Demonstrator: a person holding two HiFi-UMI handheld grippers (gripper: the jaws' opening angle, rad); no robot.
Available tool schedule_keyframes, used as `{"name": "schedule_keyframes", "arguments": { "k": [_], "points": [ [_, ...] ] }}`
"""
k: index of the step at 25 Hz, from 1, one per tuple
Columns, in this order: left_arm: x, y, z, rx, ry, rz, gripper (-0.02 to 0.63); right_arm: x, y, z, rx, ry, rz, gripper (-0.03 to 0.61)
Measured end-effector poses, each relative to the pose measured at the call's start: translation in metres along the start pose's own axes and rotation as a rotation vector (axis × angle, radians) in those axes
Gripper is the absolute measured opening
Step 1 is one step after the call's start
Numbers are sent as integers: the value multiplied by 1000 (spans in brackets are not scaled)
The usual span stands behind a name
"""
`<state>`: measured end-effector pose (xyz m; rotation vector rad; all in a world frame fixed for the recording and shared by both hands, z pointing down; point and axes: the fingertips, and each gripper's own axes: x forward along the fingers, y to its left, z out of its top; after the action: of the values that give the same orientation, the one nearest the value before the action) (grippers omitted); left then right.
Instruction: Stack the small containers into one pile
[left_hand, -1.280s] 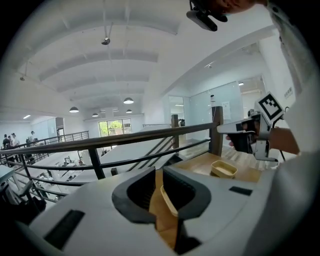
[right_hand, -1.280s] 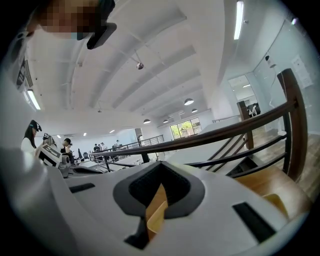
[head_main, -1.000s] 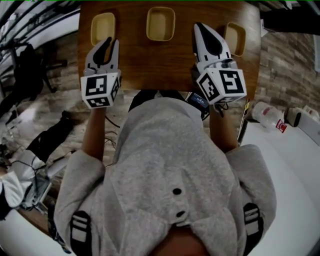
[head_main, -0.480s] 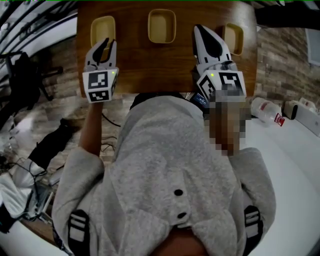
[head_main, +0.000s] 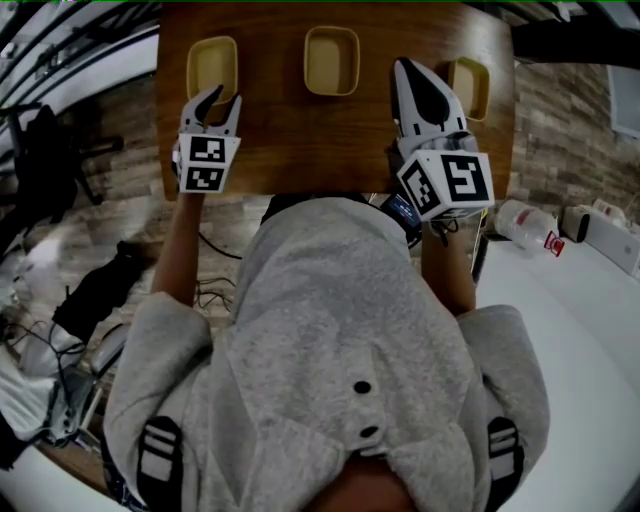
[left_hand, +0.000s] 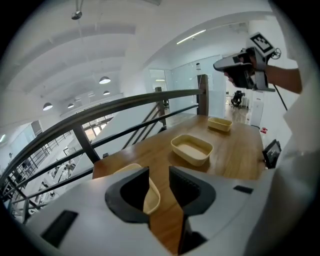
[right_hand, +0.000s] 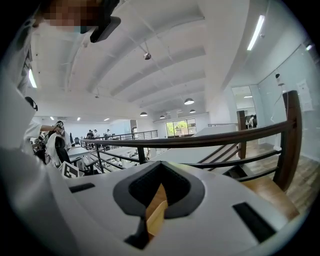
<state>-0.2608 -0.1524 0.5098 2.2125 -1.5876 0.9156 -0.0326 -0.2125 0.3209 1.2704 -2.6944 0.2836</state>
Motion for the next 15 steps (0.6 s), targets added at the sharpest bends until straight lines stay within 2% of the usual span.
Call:
{"name": "schedule_keyframes", "arguments": {
  "k": [5,10,15],
  "points": [
    [14,7,-25,40,69,-7,120,5,6,-6,-18,19,-4,9],
    [24,1,-43,70,119,-47,120,3,6,-9,-16,25,-17,9],
    [35,1,-63,87,176,-43,120,-1,4,-10,-24,33,-24,9]
  ]
}}
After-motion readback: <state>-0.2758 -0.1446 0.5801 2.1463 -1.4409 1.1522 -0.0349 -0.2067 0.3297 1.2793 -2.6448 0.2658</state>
